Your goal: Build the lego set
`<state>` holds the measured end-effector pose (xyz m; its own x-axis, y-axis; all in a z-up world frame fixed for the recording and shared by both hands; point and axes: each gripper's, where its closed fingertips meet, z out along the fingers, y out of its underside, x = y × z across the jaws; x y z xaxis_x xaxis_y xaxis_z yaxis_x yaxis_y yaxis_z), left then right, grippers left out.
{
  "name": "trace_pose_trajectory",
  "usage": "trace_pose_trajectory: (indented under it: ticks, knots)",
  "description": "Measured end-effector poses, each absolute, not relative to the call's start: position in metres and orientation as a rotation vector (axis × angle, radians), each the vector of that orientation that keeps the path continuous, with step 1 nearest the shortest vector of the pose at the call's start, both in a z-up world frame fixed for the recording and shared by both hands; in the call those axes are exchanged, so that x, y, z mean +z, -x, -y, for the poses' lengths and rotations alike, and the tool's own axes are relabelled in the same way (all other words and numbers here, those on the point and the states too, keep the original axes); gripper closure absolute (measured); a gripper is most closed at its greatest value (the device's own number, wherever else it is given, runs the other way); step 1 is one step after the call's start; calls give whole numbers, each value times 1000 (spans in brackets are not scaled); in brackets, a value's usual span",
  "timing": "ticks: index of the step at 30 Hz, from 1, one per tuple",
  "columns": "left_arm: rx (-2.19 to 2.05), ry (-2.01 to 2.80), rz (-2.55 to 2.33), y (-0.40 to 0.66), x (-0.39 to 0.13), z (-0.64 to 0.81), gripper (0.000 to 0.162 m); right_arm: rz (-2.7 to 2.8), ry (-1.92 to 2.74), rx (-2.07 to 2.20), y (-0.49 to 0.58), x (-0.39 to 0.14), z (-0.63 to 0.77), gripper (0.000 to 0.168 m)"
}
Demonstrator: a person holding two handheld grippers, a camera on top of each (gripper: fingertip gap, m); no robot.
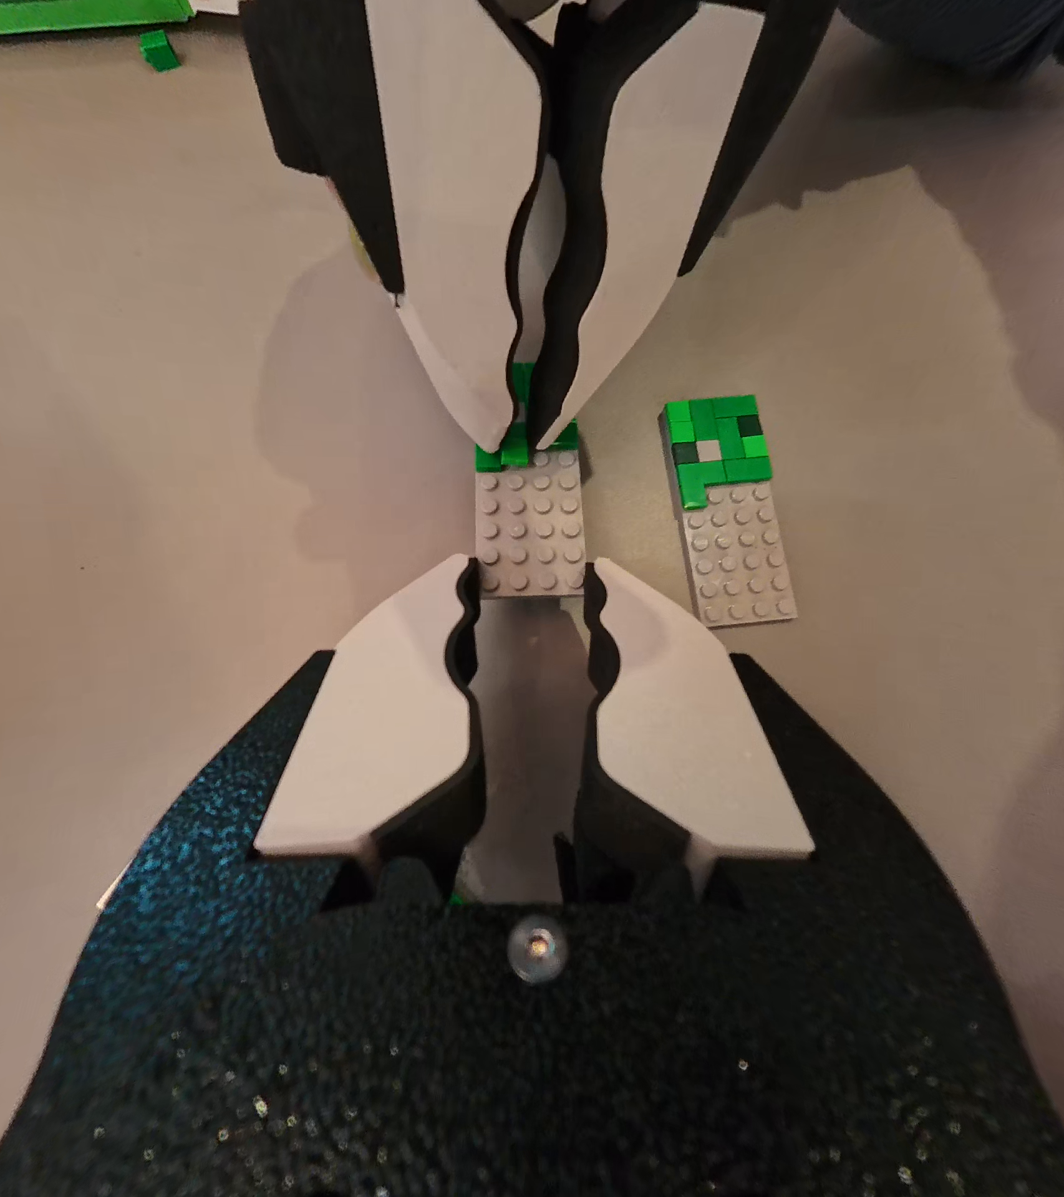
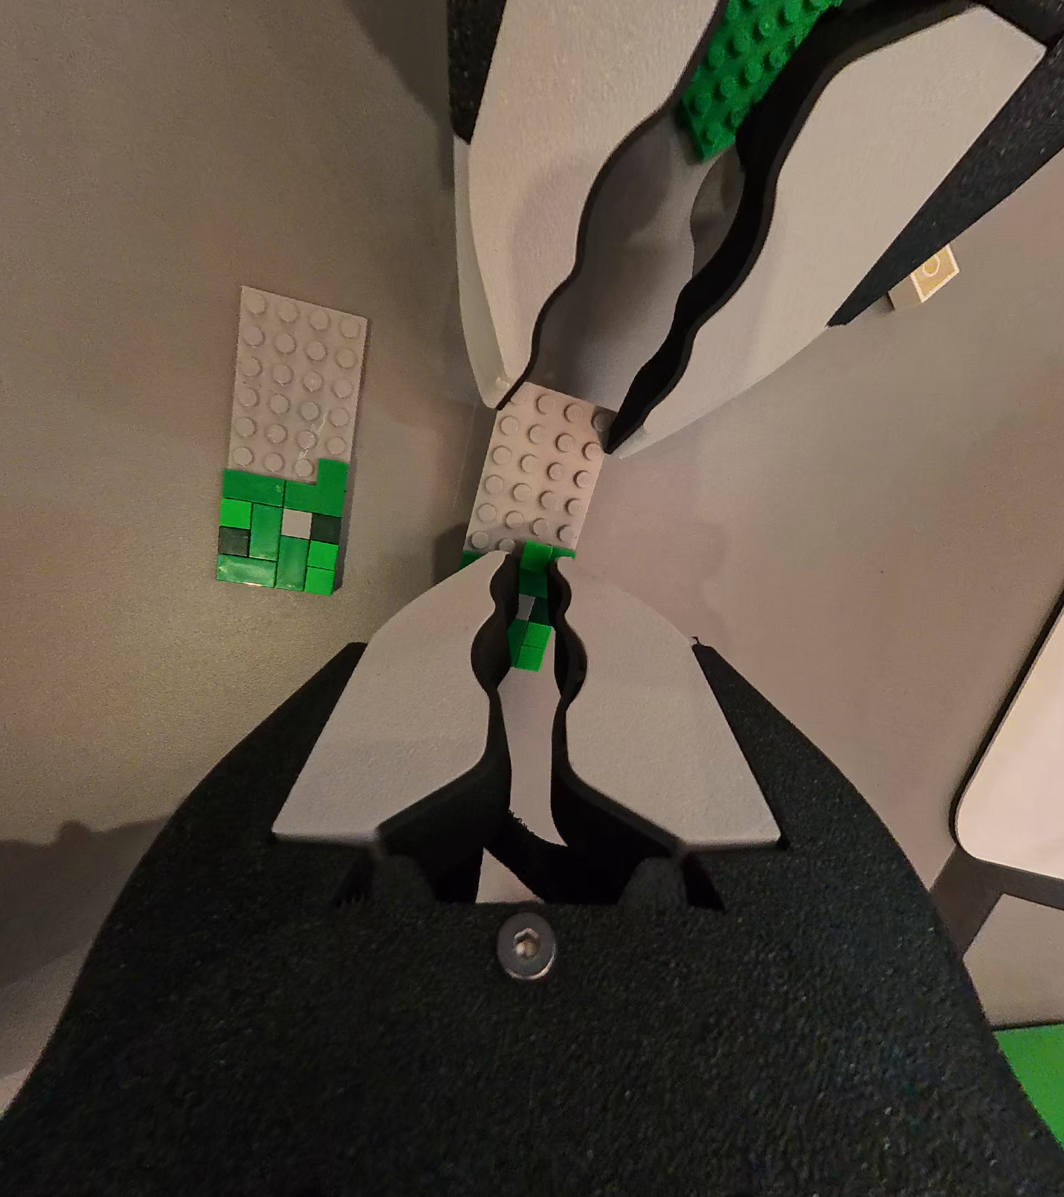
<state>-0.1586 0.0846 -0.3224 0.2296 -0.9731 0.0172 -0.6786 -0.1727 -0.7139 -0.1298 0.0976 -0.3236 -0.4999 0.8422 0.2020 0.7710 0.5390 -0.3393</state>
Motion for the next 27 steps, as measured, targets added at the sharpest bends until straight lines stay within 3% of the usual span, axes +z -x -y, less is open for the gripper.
trace_pose_trajectory:
  ticks: [18, 22, 27]
  knots:
    - [-645, 1899, -1521, 161, -318, -84, 132, 2296, 1446, 270, 123, -309, -115, 153]
    - [-676, 1885, -1496, 163, -310, -84, 132, 2041, 1663, 613, 129, -294, -124, 150]
    - [-719, 1921, -1324, 169, -287, -94, 132, 1870, 1504, 851, 138, -264, -107, 128]
